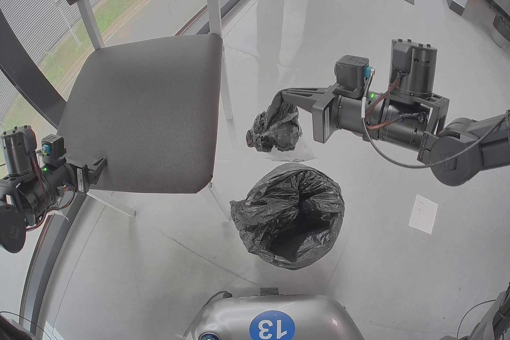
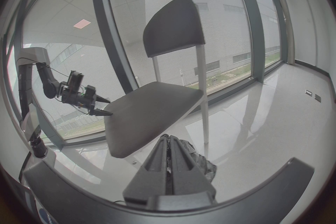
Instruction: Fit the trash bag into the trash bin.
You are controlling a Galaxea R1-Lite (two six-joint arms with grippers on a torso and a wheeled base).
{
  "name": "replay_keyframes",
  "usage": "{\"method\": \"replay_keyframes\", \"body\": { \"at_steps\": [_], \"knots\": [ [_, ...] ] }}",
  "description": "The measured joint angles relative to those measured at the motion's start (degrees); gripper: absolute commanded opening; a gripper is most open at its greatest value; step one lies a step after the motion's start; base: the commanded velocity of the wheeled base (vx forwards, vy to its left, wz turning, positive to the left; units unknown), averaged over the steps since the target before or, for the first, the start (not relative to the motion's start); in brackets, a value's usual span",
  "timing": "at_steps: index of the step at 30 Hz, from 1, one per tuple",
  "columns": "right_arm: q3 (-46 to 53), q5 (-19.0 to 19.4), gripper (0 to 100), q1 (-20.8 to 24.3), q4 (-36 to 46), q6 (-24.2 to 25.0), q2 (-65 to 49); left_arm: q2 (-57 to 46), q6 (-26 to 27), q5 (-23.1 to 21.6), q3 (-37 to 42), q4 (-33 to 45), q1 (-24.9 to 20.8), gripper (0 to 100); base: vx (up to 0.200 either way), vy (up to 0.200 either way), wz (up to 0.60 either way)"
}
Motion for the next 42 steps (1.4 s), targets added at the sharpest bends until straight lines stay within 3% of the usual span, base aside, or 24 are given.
{"method": "replay_keyframes", "body": {
  "at_steps": [14,42],
  "knots": [
    [7.2,0.0,0,5.7,2.5,-0.2,-5.3,0.0,0.0,-0.1,-0.2,-0.4,-0.1,100,0.0,0.0,0.0],
    [18.4,0.0,0,8.2,7.8,-3.0,-15.1,0.1,0.1,0.0,-2.2,-0.4,-0.1,100,0.0,0.0,0.0]
  ]
}}
